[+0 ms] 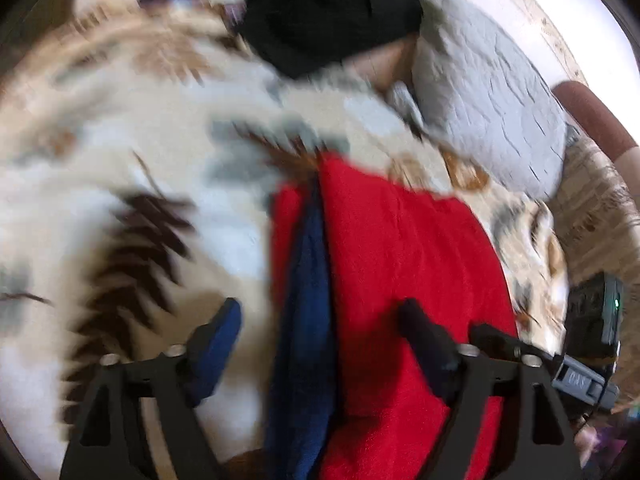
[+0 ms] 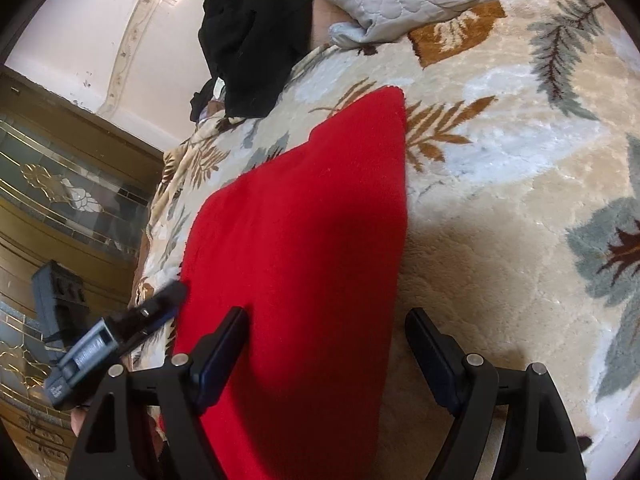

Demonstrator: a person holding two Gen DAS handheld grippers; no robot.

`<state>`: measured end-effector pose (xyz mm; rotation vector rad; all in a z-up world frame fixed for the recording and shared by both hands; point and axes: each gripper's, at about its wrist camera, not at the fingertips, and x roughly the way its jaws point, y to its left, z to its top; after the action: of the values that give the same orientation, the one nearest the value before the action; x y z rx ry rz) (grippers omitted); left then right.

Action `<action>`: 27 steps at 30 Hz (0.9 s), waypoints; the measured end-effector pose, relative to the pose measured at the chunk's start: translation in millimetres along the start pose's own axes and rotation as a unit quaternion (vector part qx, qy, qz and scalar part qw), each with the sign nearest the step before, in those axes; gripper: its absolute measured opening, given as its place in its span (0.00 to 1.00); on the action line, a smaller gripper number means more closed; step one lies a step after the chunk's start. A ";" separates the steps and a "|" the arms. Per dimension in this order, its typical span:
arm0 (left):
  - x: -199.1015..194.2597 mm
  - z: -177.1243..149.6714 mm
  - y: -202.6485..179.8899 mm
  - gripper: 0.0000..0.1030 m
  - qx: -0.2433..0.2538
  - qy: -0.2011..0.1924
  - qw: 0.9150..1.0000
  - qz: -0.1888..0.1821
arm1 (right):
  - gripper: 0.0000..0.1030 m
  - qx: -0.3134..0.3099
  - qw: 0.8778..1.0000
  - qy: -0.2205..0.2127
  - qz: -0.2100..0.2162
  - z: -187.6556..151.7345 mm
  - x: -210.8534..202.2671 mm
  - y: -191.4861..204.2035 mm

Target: Fold small clothes

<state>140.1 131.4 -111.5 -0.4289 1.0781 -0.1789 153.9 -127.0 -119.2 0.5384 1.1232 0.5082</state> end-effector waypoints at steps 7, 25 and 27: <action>10.7 -3.1 -2.5 0.45 0.016 0.014 0.999 -0.039 | 0.48 -0.057 0.998 0.025 -0.028 7.6 10.6 25.7; 2.2 -34.4 -71.8 0.69 0.039 -0.010 0.999 -0.014 | 0.68 0.031 0.999 -0.025 0.024 -15.0 -75.7 -63.1; 3.5 -36.3 -71.5 0.78 0.047 -0.009 0.999 -0.023 | 0.69 0.026 0.999 -0.029 0.028 -12.2 -74.5 -60.3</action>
<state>114.5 56.4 -98.7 -0.3701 1.0390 -0.2651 123.2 -218.0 -109.7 0.6278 1.0715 0.5091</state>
